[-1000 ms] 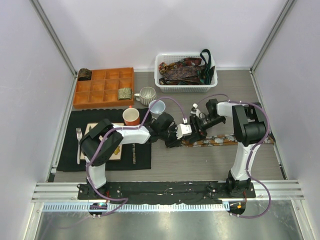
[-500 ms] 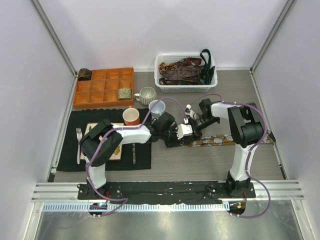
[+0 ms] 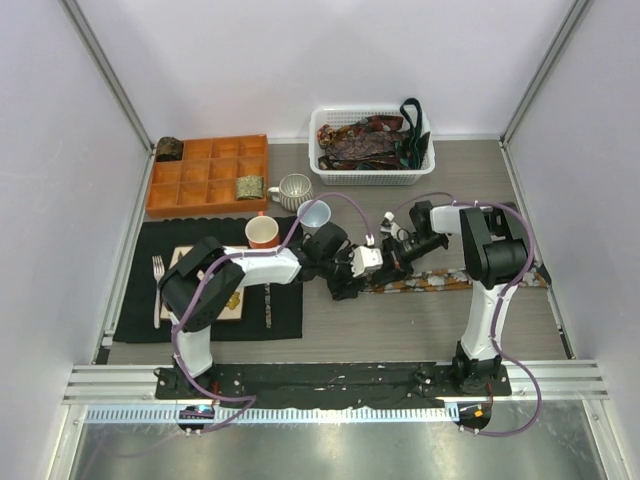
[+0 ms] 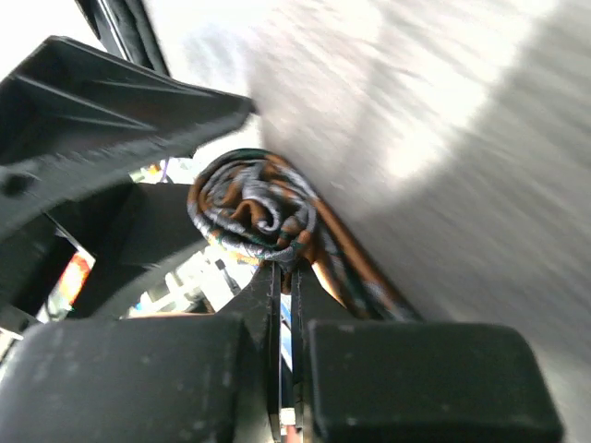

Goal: Roll the ties
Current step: Roll the tie at the center of the board.

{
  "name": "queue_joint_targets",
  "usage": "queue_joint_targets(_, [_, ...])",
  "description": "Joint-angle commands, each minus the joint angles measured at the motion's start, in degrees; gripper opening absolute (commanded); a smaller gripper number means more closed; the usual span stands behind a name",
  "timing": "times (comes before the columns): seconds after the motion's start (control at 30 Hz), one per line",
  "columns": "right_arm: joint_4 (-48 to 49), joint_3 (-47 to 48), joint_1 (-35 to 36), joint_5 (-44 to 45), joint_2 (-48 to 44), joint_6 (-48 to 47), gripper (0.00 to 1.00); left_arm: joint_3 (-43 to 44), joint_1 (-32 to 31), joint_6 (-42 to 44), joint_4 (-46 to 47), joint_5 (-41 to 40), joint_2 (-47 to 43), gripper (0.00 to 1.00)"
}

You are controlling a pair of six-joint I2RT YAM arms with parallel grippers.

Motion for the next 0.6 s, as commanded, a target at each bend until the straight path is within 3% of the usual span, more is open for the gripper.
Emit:
queue_joint_targets(0.0, [-0.2,-0.5,-1.5,4.7,2.8,-4.0,0.01,-0.4,0.9,-1.1,2.2,3.9,-1.4,0.67])
queue_joint_targets(0.17, [-1.0,0.3,-2.2,4.8,5.3,-5.2,0.01,0.1,0.7,-1.2,6.0,5.0,0.0,0.76])
queue_joint_targets(0.33, [-1.4,1.3,-2.3,4.2,7.4,-5.6,0.01,1.0,0.2,-1.3,9.6,6.6,2.2,0.77])
queue_joint_targets(0.43, [-1.5,1.4,-2.2,3.2,7.7,-5.7,0.01,1.4,-0.5,-1.4,11.4,6.0,3.6,0.76])
queue_joint_targets(0.57, [-1.6,1.7,-1.7,2.2,7.5,-5.7,0.01,2.8,-0.9,-1.0,10.9,4.0,4.8,0.64])
